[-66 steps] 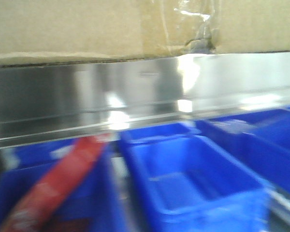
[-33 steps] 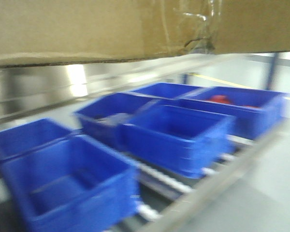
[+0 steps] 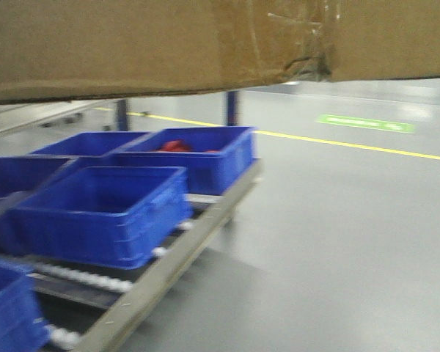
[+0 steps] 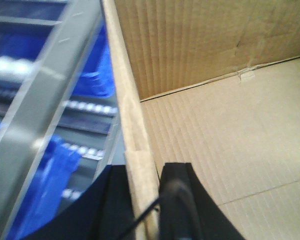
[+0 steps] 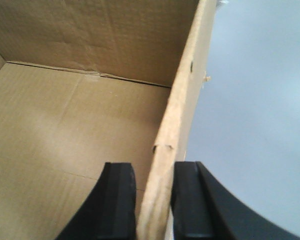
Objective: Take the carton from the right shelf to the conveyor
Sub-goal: 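Hold the carton with both grippers while the base drives away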
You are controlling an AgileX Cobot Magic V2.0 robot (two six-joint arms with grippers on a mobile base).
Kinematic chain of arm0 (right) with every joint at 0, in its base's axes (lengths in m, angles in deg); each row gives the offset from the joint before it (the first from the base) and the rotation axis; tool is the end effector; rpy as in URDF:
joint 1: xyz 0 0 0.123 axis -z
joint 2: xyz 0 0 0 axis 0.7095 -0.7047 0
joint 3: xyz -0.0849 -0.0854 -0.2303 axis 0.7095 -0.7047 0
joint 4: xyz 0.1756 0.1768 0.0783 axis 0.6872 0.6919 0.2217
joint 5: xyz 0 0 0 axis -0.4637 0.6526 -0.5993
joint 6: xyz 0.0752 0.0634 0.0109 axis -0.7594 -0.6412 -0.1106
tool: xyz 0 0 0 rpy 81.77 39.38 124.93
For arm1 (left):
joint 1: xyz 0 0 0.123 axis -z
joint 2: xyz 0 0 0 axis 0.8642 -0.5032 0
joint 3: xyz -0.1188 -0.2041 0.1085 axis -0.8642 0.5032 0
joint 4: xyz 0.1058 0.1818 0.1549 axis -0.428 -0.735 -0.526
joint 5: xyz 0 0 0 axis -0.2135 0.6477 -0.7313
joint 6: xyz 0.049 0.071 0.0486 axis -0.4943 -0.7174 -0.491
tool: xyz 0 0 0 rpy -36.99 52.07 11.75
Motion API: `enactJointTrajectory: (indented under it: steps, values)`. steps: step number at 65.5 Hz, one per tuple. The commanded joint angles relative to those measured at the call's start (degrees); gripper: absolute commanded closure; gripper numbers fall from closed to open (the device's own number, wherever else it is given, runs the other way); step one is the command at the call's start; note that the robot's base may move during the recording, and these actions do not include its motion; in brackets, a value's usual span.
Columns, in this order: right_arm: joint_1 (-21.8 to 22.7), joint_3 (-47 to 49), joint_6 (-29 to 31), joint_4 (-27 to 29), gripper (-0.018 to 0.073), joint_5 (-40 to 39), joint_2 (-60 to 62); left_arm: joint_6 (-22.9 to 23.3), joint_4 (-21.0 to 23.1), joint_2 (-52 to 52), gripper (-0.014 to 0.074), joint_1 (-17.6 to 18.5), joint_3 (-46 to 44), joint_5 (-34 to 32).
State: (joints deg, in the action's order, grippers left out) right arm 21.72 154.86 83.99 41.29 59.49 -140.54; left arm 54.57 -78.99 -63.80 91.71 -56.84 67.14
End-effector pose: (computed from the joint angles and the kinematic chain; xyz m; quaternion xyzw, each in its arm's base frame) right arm 0.2215 0.1021 0.4507 -0.1592 0.8936 0.1259 0.4002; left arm 0.2596 -0.1244 0.4438 0.0650 0.9138 -0.0145 0.4008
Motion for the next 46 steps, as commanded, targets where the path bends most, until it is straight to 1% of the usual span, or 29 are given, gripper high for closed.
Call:
enactJointTrajectory:
  steps: [1,20,46]
  values:
    - [-0.18,0.19,0.95,0.76,0.0625,-2.52,0.71,-0.88,0.86,0.69,0.0612,0.77,-0.24,-1.59]
    - [-0.18,0.19,0.95,0.76,0.0625,-2.52,0.71,-0.88,-0.05,0.69,0.0612,0.77,-0.24,-1.59]
    - [-0.18,0.19,0.95,0.76,0.0625,-2.52,0.71,-0.88,-0.07,0.69,0.0612,0.77,-0.24,-1.59]
